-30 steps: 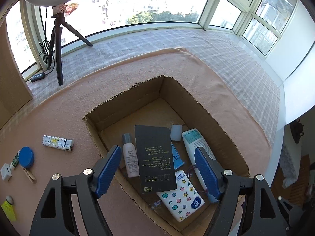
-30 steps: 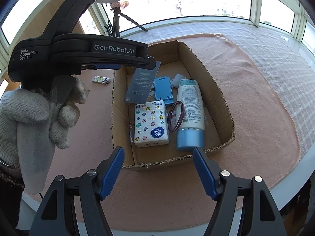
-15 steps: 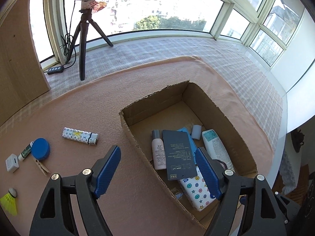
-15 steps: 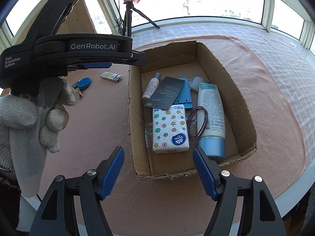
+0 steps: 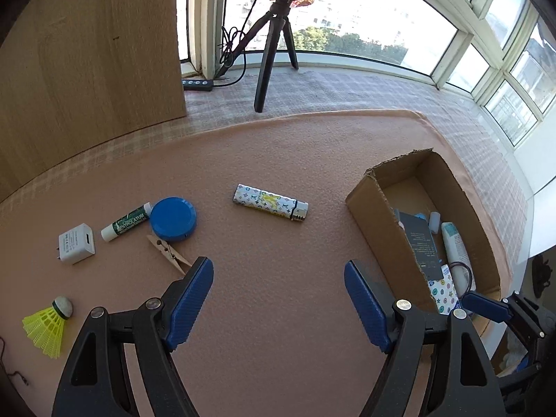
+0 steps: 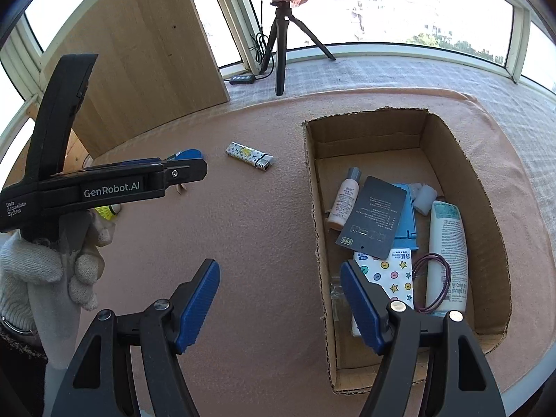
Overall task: Organize objects
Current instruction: 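Move the left gripper to the lip balm tube while the right gripper moves to the clothespin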
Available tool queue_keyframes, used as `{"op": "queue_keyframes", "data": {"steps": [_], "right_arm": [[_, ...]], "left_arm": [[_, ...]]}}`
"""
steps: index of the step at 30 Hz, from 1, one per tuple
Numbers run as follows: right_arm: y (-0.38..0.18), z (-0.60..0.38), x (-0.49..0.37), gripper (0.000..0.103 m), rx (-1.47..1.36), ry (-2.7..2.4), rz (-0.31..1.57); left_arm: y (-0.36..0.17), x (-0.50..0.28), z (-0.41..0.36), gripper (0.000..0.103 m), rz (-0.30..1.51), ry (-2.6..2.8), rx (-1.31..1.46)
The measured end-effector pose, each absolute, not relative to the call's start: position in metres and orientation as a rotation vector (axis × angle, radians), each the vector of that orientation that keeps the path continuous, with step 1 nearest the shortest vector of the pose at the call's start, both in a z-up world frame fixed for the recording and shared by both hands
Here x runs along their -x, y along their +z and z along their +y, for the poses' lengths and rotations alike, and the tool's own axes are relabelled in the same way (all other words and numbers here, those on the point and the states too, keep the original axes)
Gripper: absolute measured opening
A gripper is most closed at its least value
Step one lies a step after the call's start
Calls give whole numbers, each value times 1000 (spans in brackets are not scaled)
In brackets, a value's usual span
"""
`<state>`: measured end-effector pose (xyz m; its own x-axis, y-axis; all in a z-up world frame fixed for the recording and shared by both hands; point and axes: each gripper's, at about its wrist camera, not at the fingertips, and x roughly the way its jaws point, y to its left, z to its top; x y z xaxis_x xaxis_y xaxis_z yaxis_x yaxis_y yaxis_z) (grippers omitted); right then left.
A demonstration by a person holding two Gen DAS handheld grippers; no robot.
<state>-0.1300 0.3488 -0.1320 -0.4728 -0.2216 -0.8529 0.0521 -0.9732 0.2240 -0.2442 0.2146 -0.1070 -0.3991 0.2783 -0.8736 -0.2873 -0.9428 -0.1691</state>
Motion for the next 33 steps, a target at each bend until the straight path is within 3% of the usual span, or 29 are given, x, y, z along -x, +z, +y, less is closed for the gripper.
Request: {"op": "queue_keyframes", "data": {"steps": [10, 16, 20, 25, 33], "right_arm": [[-135, 311, 203, 68, -1494, -2473, -283], [-158, 292, 254, 68, -1549, -2380, -419], [-173, 275, 286, 52, -1588, -2364, -413], [-196, 258, 325, 40, -1661, -2287, -487], [-224, 228, 367, 32, -1732, -2228, -488]], "left_arm": [[-123, 283, 116, 79, -126, 2479, 1578], [-137, 323, 81, 63, -207, 2492, 1630], [-152, 345, 71, 52, -286, 2469, 1665], [-172, 364, 65, 41, -315, 2455, 1706], [-194, 373, 69, 30, -322, 2417, 1725]]}}
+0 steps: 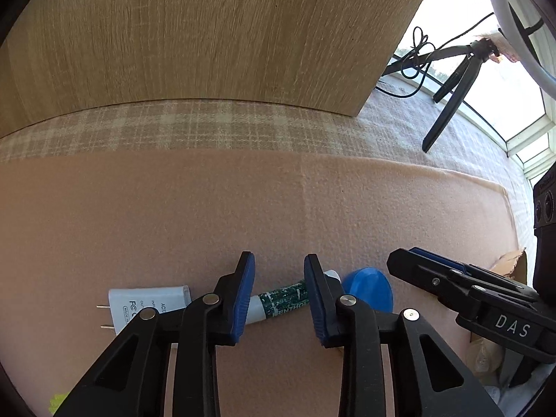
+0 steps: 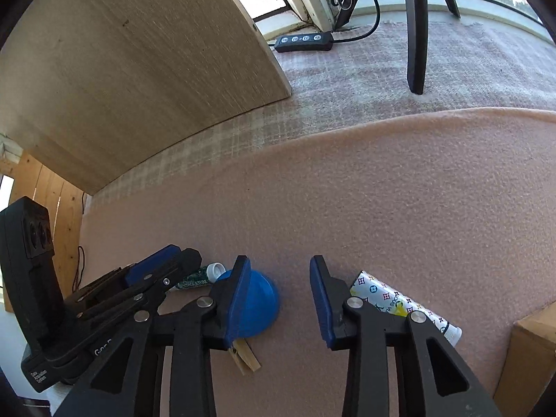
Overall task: Organize objects
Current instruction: 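Move the left gripper to the lip balm tube while the right gripper moves to the clothespin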
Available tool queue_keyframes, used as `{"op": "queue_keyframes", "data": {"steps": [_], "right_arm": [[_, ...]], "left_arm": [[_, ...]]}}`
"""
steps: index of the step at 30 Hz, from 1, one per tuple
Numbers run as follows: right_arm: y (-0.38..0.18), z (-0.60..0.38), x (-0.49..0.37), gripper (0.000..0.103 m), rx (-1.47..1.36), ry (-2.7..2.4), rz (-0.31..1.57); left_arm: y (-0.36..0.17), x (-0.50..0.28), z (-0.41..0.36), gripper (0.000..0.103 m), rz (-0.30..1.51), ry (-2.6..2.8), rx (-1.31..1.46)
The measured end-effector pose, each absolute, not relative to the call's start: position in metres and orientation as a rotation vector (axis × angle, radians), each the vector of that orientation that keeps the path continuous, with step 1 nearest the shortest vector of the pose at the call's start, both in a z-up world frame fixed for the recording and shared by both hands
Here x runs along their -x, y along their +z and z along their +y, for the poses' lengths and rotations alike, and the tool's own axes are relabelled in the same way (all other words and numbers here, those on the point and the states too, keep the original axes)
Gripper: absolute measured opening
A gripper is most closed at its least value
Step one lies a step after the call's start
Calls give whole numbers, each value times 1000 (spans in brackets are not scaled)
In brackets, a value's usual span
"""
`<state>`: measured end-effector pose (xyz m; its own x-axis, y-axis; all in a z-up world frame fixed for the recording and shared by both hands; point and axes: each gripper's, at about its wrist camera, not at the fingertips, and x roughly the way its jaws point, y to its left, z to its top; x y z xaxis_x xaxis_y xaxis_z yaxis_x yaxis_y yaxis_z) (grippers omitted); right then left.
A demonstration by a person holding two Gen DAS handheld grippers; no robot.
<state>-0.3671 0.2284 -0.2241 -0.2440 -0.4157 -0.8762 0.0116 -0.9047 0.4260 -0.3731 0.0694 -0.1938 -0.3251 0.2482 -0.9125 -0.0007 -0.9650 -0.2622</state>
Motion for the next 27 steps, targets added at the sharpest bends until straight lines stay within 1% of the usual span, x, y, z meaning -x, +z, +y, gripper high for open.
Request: {"op": "queue_keyframes", "data": {"steps": [2, 8, 12, 16, 18, 23, 27], "right_arm": [[-230, 224, 372, 32, -1750, -2209, -498], [-230, 214, 367, 32, -1744, -2176, -419], [-231, 216, 348, 32, -1734, -2141, -399], [-228, 215, 326, 30, -1711, -2151, -301], [-228, 217, 315, 30, -1712, -2154, -294], [-227, 217, 288, 29, -1689, -2153, -261], [-223, 214, 269, 29, -1678, -2175, -143]], "left_arm": [[-196, 372, 70, 29, -329, 2411, 1719], [-197, 360, 79, 24, -331, 2372, 1697], [-197, 339, 85, 22, -333, 2354, 1672], [-197, 318, 94, 21, -296, 2356, 1645], [-197, 306, 98, 19, -270, 2354, 1635], [-197, 273, 98, 18, -274, 2360, 1590], [-196, 246, 102, 18, -233, 2355, 1570]]}}
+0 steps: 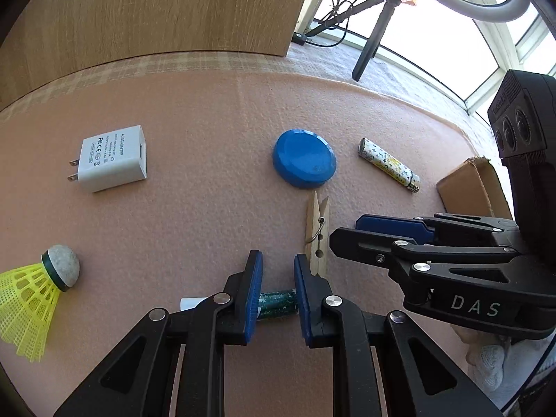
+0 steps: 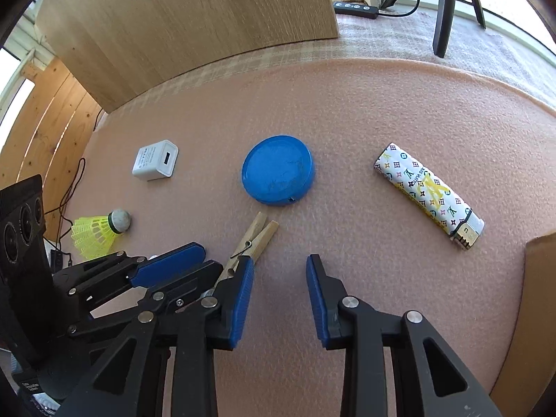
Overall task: Organize objects
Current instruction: 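Move the left gripper to the lip balm tube while the right gripper moves to the clothespin, then grasp the lip balm tube with the left gripper while the right gripper grasps the clothespin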
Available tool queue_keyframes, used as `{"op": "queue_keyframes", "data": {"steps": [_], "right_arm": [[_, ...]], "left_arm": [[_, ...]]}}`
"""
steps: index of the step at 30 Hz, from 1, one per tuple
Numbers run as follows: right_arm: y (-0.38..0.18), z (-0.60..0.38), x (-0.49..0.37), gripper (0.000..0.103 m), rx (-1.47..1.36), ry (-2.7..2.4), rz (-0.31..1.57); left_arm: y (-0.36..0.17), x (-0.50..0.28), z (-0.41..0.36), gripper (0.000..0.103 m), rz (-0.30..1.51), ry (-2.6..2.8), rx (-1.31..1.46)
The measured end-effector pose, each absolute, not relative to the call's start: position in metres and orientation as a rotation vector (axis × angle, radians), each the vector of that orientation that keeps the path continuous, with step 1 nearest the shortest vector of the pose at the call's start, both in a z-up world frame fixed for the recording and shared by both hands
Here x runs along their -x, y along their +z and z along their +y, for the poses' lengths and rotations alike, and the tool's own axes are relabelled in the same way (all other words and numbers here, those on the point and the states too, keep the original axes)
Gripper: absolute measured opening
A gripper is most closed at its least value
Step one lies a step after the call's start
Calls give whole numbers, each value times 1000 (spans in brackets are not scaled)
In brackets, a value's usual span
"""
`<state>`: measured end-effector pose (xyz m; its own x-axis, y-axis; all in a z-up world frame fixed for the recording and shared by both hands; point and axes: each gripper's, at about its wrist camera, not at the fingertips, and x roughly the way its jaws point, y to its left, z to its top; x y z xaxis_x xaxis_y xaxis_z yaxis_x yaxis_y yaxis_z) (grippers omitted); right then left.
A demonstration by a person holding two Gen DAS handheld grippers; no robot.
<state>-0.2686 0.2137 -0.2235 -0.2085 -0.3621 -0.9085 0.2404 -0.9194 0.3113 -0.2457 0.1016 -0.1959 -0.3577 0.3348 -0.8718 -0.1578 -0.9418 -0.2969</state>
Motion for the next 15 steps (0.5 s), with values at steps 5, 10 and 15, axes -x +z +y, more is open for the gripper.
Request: {"op": "queue_keyframes", "data": {"steps": [5, 10, 15], "right_arm": [[-221, 213, 253, 27, -1679, -2191, -97], [-217, 217, 255, 27, -1668, -2248, -189], [-216, 198, 266, 28, -1662, -2264, -209]], "left_arm": [[-194, 222, 100, 20, -179, 2349, 1565], [-182, 203, 80, 27, -225, 2364, 1536], [-168, 176, 62, 38, -258, 2409, 1512]]}}
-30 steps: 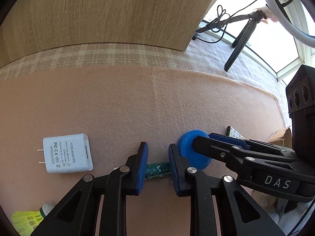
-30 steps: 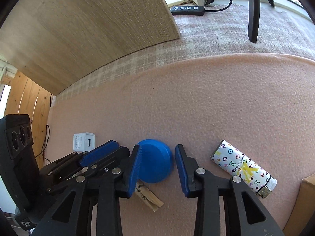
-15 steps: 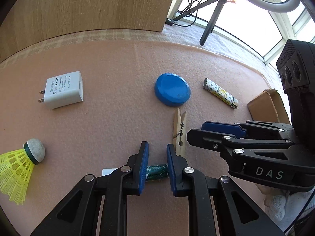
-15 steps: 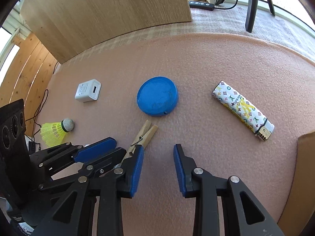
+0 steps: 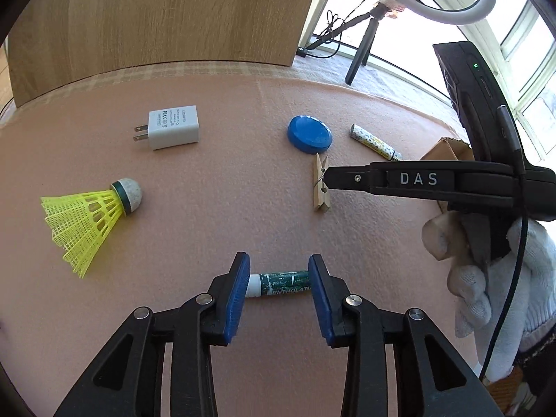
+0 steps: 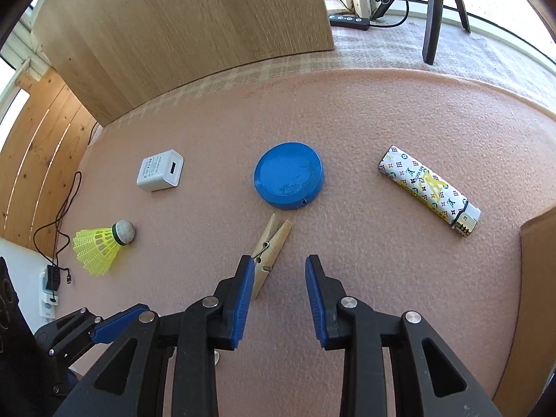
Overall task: Organize objects
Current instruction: 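Grasp the lip balm tube with the left gripper while the right gripper grasps the clothespin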
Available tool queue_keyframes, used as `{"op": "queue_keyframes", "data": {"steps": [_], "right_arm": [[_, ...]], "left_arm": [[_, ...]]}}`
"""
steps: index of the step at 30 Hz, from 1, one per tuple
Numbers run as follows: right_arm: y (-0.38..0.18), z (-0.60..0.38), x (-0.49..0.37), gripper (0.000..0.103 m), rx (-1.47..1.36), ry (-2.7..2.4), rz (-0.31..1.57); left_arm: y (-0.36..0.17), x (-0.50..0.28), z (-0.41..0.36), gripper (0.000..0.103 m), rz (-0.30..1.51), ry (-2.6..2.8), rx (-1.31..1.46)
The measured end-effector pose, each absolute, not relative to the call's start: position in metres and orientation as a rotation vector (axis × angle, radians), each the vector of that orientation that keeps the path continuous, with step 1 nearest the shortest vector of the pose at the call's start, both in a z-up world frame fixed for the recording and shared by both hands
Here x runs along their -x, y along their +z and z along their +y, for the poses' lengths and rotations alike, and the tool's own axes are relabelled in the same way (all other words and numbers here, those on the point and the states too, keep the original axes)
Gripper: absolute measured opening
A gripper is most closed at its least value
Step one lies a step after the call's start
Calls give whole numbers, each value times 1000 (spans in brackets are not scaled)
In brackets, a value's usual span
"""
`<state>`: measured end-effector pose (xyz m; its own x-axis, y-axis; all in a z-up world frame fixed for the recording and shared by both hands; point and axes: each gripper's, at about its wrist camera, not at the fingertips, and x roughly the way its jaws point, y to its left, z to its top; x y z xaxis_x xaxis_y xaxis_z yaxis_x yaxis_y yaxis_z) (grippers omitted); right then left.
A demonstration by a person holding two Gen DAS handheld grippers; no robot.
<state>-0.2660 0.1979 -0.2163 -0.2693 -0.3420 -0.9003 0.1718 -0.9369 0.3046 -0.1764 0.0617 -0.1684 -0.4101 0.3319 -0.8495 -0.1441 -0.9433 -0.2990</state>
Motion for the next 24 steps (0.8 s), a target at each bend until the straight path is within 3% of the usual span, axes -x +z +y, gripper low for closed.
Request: {"op": "queue_keyframes", "data": {"steps": [9, 13, 20, 24], "right_arm": [[-222, 167, 276, 28, -1696, -2292, -42], [-223, 166, 272, 23, -1694, -2293, 28], [-224, 182, 258, 13, -1704, -2277, 37], [-224, 198, 247, 12, -1702, -2287, -12]], "left_arm": [[-168, 164, 58, 40, -304, 2350, 1573], [-175, 168, 59, 50, -324, 2345, 1601], [-182, 187, 54, 51, -424, 2338, 1620], [-187, 198, 67, 51, -372, 2357, 1637]]}}
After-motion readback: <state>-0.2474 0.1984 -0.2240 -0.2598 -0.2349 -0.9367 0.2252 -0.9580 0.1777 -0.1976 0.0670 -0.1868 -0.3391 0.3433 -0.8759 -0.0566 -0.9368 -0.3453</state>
